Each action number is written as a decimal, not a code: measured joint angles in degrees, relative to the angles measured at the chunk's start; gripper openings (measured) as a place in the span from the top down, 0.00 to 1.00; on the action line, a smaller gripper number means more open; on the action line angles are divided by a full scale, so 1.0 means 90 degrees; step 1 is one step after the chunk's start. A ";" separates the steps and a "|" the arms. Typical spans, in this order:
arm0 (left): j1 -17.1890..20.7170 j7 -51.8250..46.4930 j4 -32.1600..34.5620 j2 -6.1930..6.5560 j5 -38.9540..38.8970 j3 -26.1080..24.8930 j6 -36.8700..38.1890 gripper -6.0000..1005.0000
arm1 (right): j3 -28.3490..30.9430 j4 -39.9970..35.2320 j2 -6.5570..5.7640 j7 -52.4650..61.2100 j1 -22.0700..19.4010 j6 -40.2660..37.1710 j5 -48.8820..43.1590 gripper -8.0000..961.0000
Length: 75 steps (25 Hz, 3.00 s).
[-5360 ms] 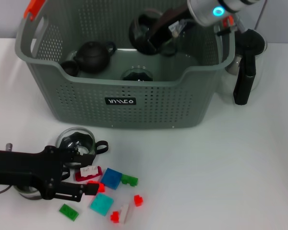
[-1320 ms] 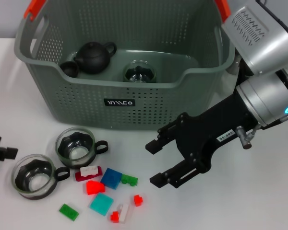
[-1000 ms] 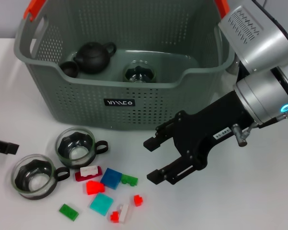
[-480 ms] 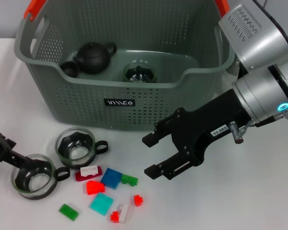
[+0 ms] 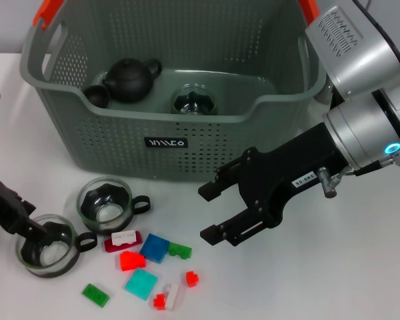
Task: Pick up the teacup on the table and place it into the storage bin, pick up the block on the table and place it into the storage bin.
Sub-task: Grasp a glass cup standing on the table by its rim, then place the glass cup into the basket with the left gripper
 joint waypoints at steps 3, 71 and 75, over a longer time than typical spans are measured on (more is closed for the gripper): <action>-0.0005 0.0002 0.0137 -0.0002 0.0005 0.0051 -0.0118 0.18 | 0.0000 0.0000 0.0000 -0.0001 -0.0012 0.0025 0.0000 0.20; -0.0398 0.0342 0.0085 0.0744 -0.0744 -0.2182 0.1751 0.94 | 0.0324 0.0160 -0.0009 -0.0256 0.0035 0.0206 0.0132 0.20; -0.0443 -0.0076 0.0280 0.1110 -0.1866 -0.2259 0.1774 0.95 | 0.0406 0.0163 -0.0030 -0.0251 0.0014 0.0079 0.0177 0.20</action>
